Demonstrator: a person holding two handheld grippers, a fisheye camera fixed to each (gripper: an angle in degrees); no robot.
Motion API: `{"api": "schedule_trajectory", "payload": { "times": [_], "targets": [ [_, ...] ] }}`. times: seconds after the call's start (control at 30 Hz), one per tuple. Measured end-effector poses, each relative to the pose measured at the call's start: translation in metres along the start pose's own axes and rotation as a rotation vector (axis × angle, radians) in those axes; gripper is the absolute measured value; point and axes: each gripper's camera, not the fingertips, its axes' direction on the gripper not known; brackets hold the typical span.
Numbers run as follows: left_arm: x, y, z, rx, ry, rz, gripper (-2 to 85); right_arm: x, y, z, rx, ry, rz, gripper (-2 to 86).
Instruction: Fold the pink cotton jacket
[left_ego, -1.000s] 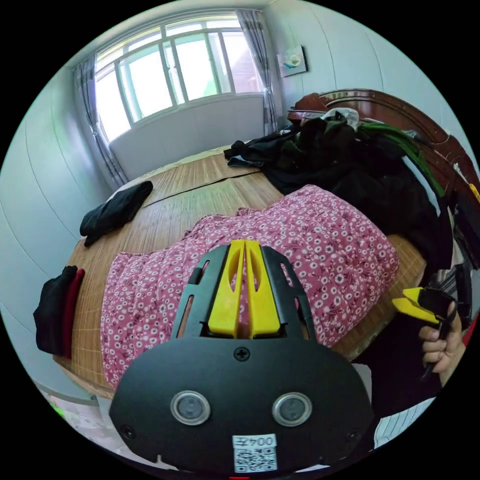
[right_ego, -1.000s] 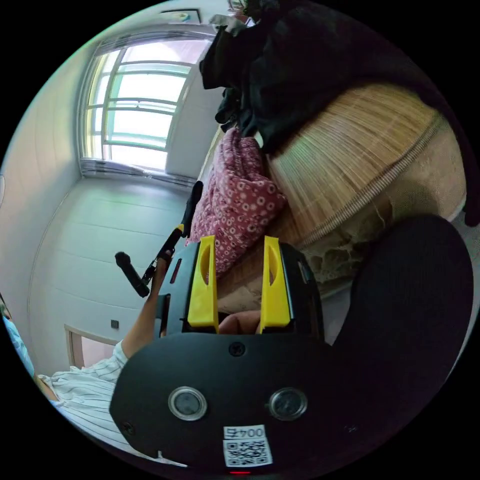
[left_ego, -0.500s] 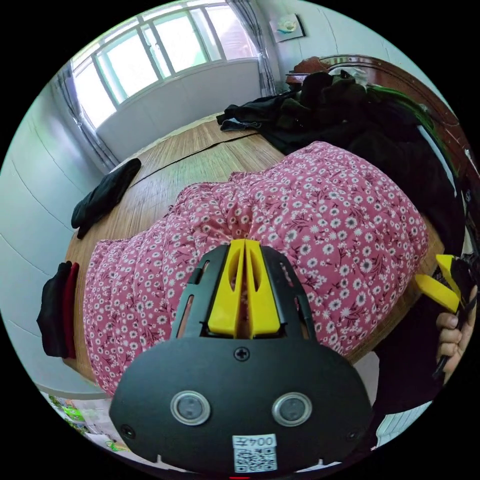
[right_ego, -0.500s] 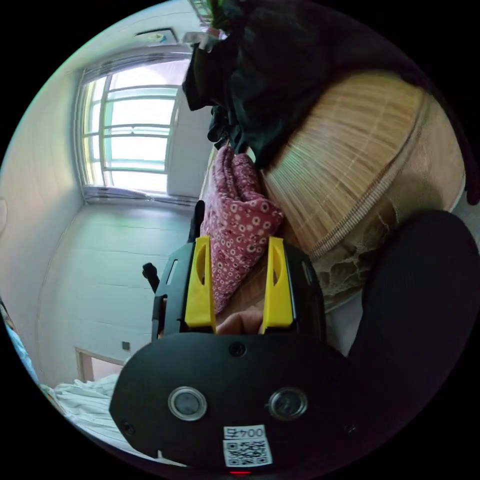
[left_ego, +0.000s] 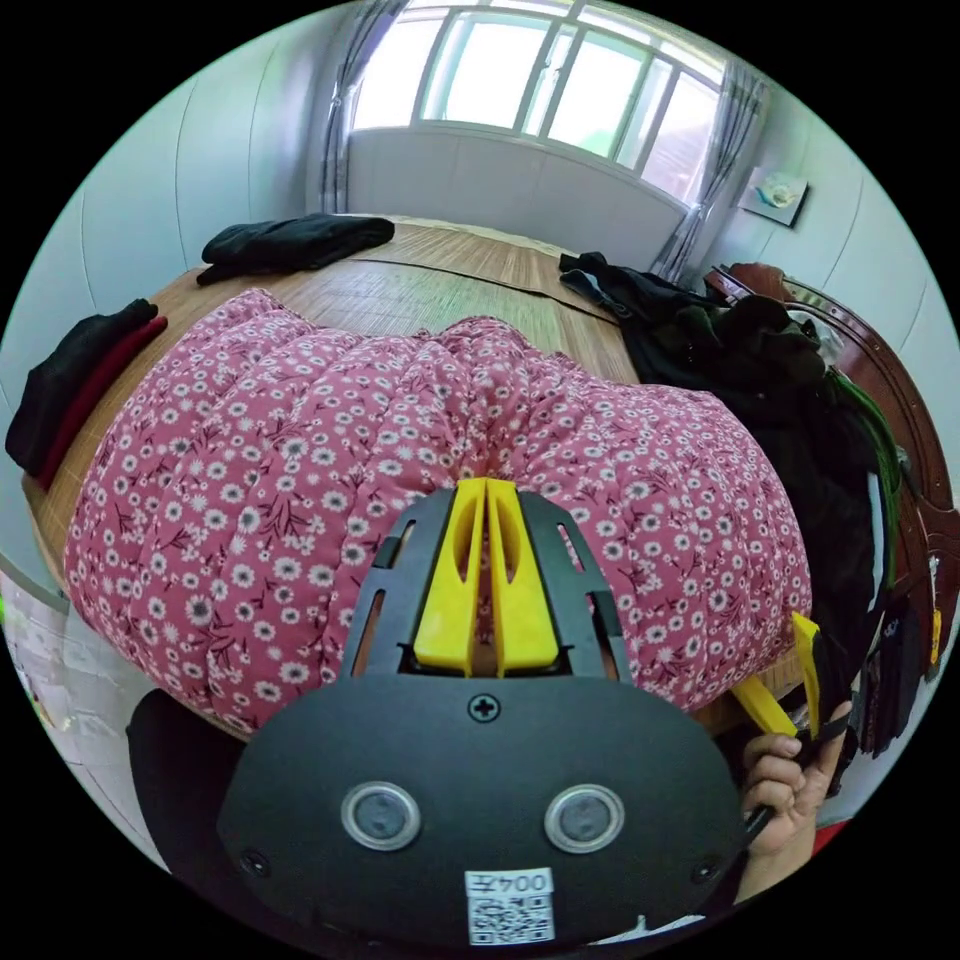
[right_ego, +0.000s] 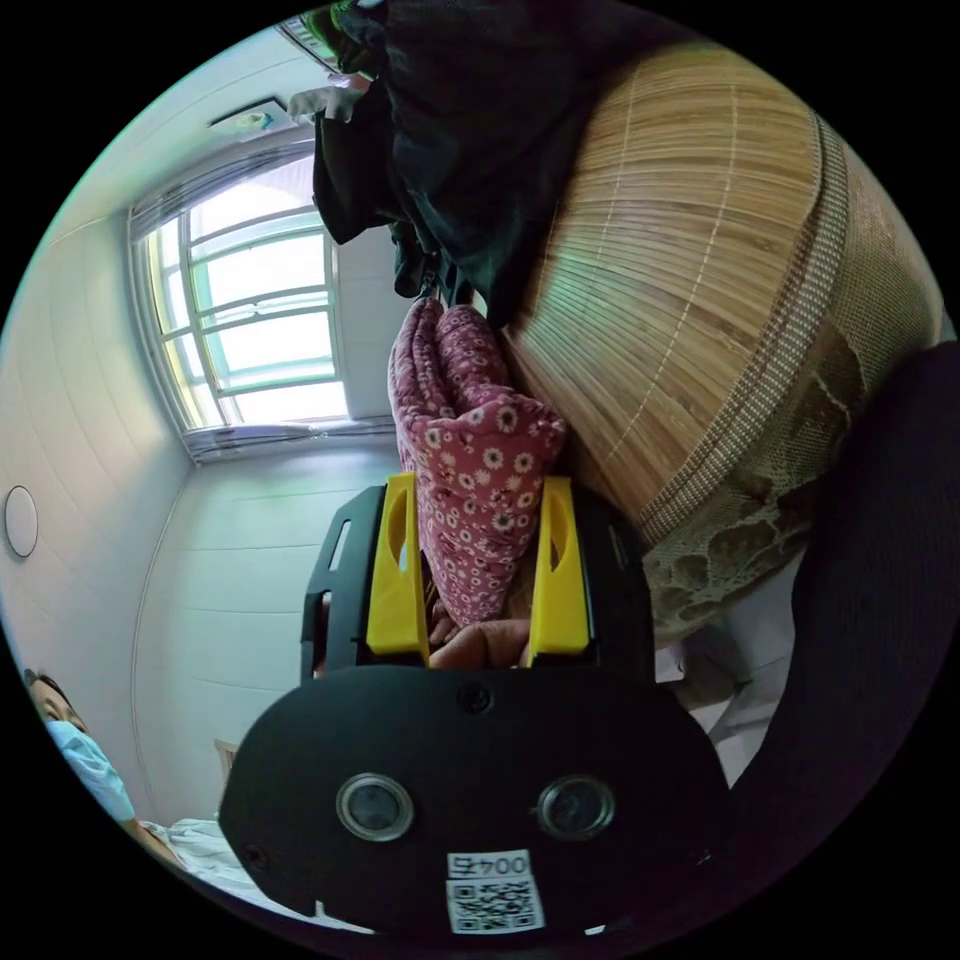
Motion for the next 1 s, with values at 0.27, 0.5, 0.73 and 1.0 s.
{"api": "schedule_trajectory", "payload": {
  "times": [0.27,0.5,0.73,1.0],
  "targets": [
    [-0.004,-0.016,-0.035,0.008,0.031,-0.091,0.2,0.032,0.009,0.030,0.023,0.025,-0.039,14.9],
    [0.017,-0.017,-0.100,0.209,-0.029,0.009,0.3,0.065,0.035,0.054,0.027,0.048,-0.087,6.8],
    [-0.028,-0.016,-0.084,0.068,0.043,-0.118,0.7,0.014,0.104,0.093,0.057,0.238,-0.432,5.5],
    [-0.083,-0.030,-0.117,0.076,0.262,-0.251,0.4,-0.056,0.252,0.184,0.032,0.480,-1.001,5.8]
  ]
}}
